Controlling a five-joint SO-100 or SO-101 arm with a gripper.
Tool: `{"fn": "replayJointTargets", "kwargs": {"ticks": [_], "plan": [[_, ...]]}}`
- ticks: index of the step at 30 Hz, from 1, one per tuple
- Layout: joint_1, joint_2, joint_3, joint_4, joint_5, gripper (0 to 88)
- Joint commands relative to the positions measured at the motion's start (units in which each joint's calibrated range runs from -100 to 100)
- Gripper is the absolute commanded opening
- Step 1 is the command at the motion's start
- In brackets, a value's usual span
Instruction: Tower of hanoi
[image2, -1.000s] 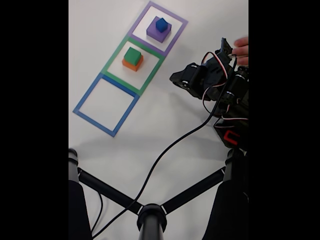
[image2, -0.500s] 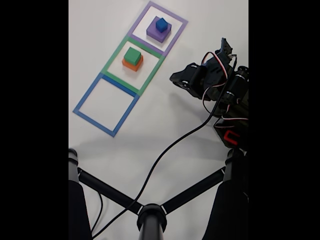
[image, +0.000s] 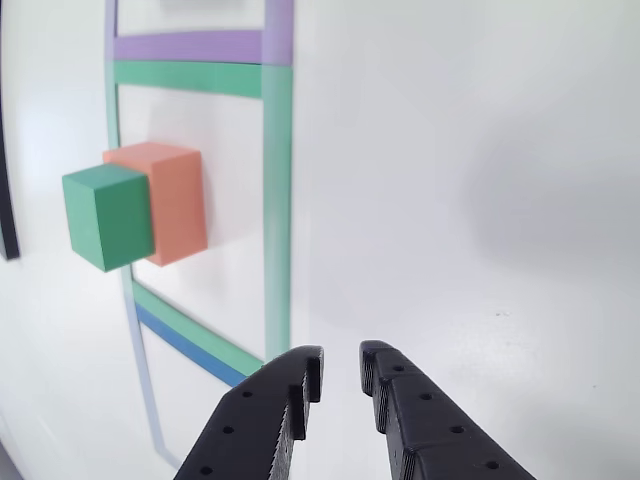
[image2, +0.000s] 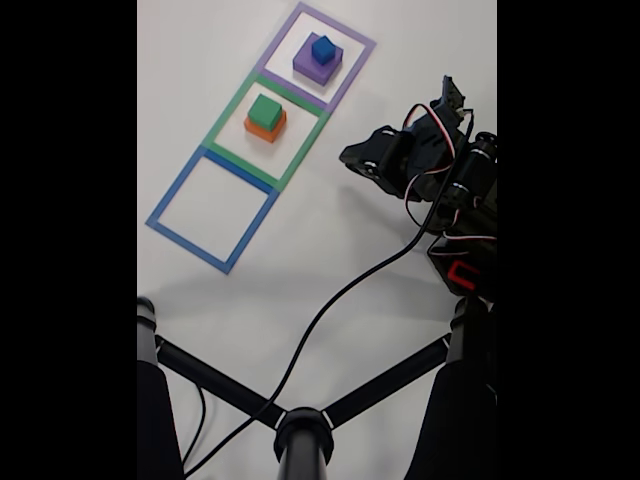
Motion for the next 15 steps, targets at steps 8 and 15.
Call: {"fn": "replayJointTargets", "kwargs": {"ticks": [8,15], "plan": [[0.5,-0.8,0.2,0.1,-0.9,0.1],[0.5,-0.8,0.2,0.1,-0.4,0.1]]}}
